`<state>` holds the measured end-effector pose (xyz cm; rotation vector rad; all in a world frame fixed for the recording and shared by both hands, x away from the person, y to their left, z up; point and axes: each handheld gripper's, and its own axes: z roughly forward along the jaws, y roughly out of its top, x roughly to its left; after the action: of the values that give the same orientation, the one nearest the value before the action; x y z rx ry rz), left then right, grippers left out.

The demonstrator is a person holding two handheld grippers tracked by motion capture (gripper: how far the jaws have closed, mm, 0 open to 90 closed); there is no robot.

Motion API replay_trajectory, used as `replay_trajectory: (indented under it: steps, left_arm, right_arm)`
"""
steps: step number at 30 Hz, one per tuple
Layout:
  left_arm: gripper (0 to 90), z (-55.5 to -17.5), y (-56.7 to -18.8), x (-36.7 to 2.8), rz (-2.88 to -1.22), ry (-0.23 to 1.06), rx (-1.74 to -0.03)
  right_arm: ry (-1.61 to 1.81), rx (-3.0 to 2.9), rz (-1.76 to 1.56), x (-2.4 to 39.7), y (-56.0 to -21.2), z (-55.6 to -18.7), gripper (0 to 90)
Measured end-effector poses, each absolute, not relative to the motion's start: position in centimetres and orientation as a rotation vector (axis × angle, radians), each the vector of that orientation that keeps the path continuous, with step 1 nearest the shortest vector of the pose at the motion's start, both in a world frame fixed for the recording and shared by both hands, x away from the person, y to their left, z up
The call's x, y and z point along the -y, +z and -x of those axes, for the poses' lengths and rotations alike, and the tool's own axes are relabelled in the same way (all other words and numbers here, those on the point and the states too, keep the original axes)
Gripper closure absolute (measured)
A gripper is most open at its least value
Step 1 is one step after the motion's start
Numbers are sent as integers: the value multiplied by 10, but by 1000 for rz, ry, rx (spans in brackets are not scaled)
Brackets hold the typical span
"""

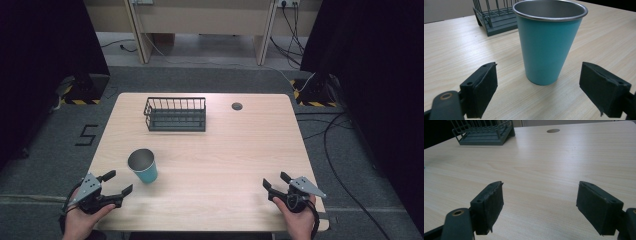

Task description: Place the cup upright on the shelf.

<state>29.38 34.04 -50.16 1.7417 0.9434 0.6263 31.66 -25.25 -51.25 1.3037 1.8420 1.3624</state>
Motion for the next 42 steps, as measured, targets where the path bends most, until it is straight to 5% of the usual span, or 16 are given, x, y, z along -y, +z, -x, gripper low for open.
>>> replay_trajectory:
  steps: [42]
  left_arm:
    - [141,-340,-496,-302,-1756,579,-886]
  right_arm:
    - [1364,-1847,-1305,253,-513,-317,224]
